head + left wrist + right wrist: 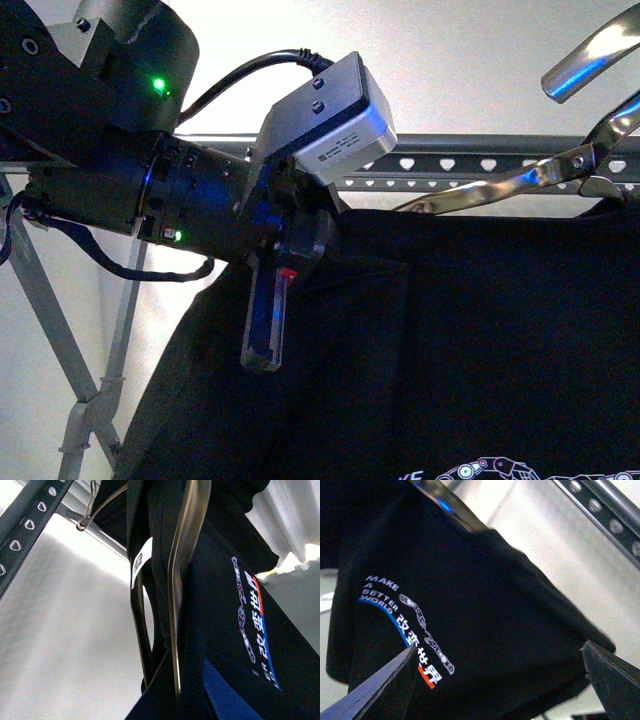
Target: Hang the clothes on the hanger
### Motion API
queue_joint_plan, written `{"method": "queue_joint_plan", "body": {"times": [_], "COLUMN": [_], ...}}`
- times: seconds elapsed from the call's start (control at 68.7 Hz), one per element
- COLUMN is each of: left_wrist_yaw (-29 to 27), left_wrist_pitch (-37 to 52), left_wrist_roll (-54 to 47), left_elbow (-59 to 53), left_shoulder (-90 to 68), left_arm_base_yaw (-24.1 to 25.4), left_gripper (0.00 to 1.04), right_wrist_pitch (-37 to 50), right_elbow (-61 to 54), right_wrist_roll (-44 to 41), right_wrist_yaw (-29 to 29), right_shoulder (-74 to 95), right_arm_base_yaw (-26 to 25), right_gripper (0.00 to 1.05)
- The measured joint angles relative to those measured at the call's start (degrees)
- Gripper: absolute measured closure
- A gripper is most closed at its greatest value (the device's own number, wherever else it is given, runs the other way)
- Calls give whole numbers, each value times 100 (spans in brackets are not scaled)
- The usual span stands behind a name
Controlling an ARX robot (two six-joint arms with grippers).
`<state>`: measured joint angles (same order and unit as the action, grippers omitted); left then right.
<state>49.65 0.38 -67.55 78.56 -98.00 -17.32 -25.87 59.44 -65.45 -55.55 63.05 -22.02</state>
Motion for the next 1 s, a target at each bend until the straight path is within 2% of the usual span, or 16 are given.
{"method": "queue_joint_plan", "body": {"times": [0.044, 0.058, 0.102, 0.189, 0.335, 0.553, 0.83, 0.874, 0.932, 1.005], "left_wrist_yaw": [2, 2, 0, 0, -4, 0, -2, -2, -2, -4], "left_wrist_pitch": [0, -2, 0, 0, 0, 0, 0, 0, 0, 0], "left_wrist_roll": [0, 2, 2, 2, 2, 2, 2, 2, 2, 2], "left_elbow": [-2, -2, -2, -2, -2, -2, -2, -2, -2, -2], "left_shoulder": [0, 0, 0, 2, 2, 4, 4, 4, 4, 4], "left_arm_base_yaw": [-4, -4, -4, -2, 9, 0, 2, 2, 2, 2], "left_gripper": [101, 101, 101, 101, 101, 101, 101, 101, 101, 101], "right_wrist_pitch": [-391, -581, -833, -966, -964, -922, -737, -713, -579, -466], "right_elbow": [289, 463, 765, 1252, 1871, 2564, 2914, 2914, 2892, 2824], "right_wrist_roll": [-404, -800, -1303, -2227, -2811, -2922, -2444, -2332, -2157, -2124], "right_wrist_yaw": [103, 269, 575, 1163, 1792, 2284, 2385, 2376, 2354, 2334], "right_shoulder": [160, 260, 459, 872, 1545, 2356, 3016, 3082, 3150, 3150], "right_arm_base_yaw": [146, 245, 424, 732, 1001, 1169, 1346, 1349, 1329, 1279], "right_gripper": [7, 7, 7, 7, 7, 7, 7, 11, 25, 35]}}
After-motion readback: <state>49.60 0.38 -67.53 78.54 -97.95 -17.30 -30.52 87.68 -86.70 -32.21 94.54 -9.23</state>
